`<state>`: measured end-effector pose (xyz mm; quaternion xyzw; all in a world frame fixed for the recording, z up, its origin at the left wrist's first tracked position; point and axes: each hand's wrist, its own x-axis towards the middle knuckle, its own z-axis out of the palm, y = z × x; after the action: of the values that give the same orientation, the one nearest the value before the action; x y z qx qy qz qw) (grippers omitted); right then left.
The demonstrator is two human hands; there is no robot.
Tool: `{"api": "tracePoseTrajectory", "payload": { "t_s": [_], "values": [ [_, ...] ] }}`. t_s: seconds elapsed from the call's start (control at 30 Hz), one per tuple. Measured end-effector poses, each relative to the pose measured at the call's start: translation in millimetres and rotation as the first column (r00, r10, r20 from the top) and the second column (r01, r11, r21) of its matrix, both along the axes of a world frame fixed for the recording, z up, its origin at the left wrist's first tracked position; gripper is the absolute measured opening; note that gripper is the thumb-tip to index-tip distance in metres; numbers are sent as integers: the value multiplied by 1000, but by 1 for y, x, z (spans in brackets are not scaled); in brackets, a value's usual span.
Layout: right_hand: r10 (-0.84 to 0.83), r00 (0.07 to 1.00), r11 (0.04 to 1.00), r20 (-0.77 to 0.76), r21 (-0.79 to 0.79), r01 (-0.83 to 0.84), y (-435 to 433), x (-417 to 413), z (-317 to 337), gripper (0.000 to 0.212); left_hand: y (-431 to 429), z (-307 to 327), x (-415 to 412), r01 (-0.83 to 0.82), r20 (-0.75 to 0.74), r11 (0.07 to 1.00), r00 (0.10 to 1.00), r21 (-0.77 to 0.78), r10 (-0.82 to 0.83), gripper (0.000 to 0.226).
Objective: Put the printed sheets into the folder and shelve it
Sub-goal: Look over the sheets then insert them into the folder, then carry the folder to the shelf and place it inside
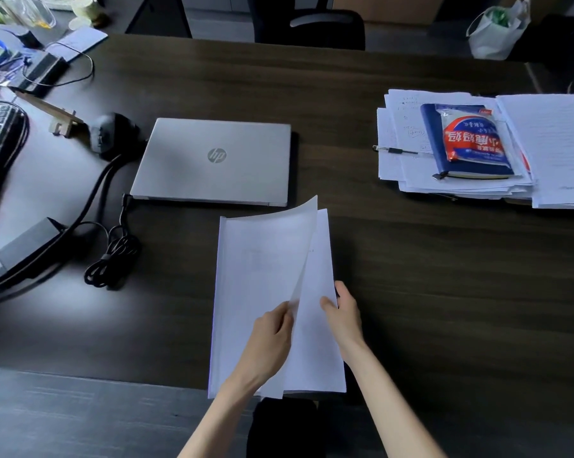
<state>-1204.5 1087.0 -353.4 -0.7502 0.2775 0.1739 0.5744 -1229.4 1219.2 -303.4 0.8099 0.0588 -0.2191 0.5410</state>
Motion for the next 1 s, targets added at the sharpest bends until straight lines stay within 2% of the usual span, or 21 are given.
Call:
{"api": "tracePoseTrajectory", "payload": {
  "t_s": [0.07,0.2,0.3,0.4,0.47,0.53,0.63,0.7,0.77,0.83,0.93,1.0],
  "values": [
    [3,1000,1000,-3,-12,-3,4,-1,0,30,-4,-3,-2,28,-12,1000,1000,5,-27,28],
    [-24,1000,1000,-4,-1,24,8,-2,3,29,-6,-7,-2,32,-45,999,998,14,-31,22],
    [-1,1000,1000,-25,-16,1,4,-1,6,28,-9,-4,-3,127,-110,992,986,27,-123,32],
    [15,999,995,-28,-103,-18,-8,0,11,32,-8,-5,-3,207,-149,976,969,65,-196,48],
    [-11,1000,991,-27,-132,7,-18,1,14,33,1,-6,0,117,-112,991,988,56,-111,44],
    [-50,998,992,-36,-122,45,-26,0,17,35,18,-8,6,-83,-18,991,996,102,85,38],
    [-84,992,996,-91,-50,79,-30,-1,23,38,54,-21,19,-344,73,906,939,245,337,39],
    [-92,986,995,-137,37,97,-31,-1,24,39,72,-32,27,-429,-1,839,890,333,456,41],
    [-90,981,986,-174,126,113,-30,1,26,27,81,-41,31,-447,-65,806,859,387,508,40],
    [-110,977,979,-184,151,139,-26,3,26,17,82,-44,33,-465,-93,820,849,334,520,41],
    [-119,975,985,-188,105,140,-21,6,24,36,81,-46,36,-486,-121,836,842,254,526,39],
    [-134,973,986,-189,72,150,-18,8,24,37,81,-44,38,-500,-144,851,841,159,521,34]
  ]
}}
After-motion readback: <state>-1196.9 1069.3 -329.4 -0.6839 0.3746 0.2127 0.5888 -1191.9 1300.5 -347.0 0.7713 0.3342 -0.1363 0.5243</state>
